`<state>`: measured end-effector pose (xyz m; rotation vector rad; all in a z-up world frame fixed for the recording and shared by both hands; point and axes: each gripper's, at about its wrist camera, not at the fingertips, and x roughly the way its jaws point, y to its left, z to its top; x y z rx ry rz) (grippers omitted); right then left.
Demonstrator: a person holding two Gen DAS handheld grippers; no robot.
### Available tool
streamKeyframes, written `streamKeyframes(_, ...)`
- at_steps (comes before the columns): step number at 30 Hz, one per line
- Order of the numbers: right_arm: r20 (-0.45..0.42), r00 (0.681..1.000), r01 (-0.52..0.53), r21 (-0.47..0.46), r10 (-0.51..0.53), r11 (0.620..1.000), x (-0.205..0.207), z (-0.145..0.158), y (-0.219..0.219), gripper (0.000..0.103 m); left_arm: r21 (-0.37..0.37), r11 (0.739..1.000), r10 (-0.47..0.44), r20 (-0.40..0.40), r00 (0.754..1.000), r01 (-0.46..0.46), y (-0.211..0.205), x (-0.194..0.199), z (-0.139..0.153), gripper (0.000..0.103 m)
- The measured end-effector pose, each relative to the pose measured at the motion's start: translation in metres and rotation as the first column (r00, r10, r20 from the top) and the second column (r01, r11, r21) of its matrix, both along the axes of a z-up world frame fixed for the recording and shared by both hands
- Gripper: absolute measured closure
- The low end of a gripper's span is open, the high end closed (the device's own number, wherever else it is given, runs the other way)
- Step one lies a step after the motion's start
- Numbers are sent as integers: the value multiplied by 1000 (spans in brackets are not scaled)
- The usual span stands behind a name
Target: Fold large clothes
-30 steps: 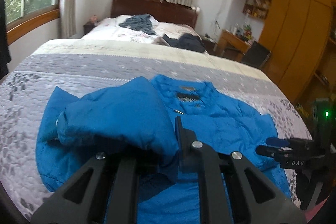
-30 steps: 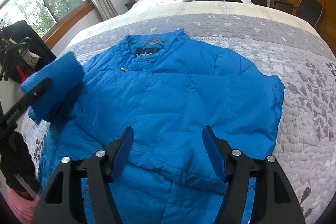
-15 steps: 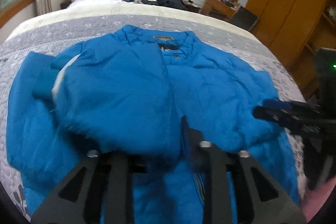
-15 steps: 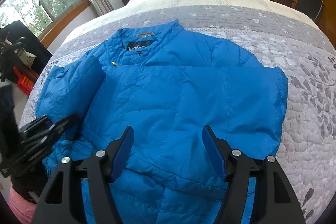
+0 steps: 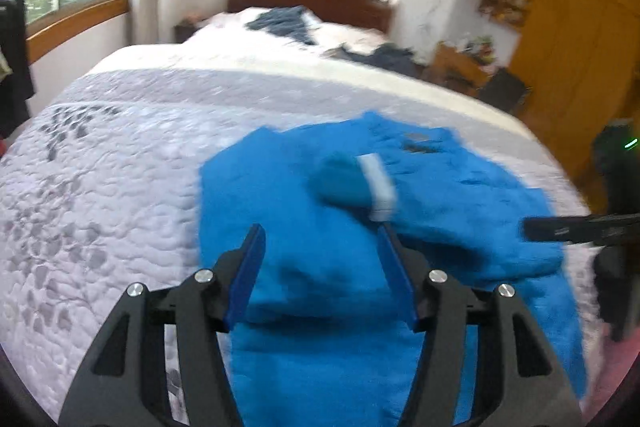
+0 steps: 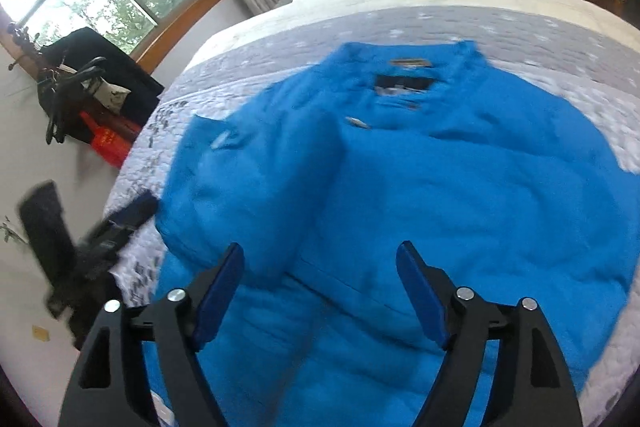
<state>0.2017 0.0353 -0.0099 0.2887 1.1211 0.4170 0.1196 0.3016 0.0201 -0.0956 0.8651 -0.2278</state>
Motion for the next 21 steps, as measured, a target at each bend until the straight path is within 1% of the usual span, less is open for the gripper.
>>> streamKeyframes(2,-26,1000,-9,19,9,1000,12,-5,12,23,-8,1000,9,-39,999,-10,5,6,-15,47)
streamKeyframes(6,-99,995,-10,20,11,1000,37,-27,36,23,16,1000,5,-34,999,-4,6,8,-26,44)
streamKeyframes(7,-110,994,-11,19,13,1000,41,-32,40,29,15,1000,3,-32,999,-3,7,9,-25,44)
streamKeyframes(8,-122,992,-16,25,19,1000,45,-36,45,45,2,1000,1,-30,1000,-1,9,9,-23,44)
streamKeyframes(9,-142,990,-21,36,26,999,48,-43,48,53,-12,1000,1,-30,1000,-1,12,9,-22,44)
streamKeyframes(10,-154,988,-17,42,23,999,49,-48,49,64,-20,1000,1,-29,1000,-1,12,9,-21,45)
streamKeyframes(11,-156,988,-15,46,22,999,49,-50,49,73,-29,1000,1,-29,1000,-2,14,8,-20,45)
streamKeyframes(14,-132,991,-24,56,31,998,42,-44,44,85,-56,998,7,-27,1000,-9,18,5,-16,45)
streamKeyframes(15,-125,992,-21,60,29,998,38,-39,40,86,-66,998,8,-27,1000,-10,17,4,-13,45)
streamKeyframes(18,-67,998,-11,49,15,999,27,-16,22,87,-92,996,-10,-16,1000,8,12,0,-2,45)
streamKeyframes(21,-33,999,10,78,-7,997,16,5,-3,87,-103,994,-44,10,999,45,-3,-3,13,45)
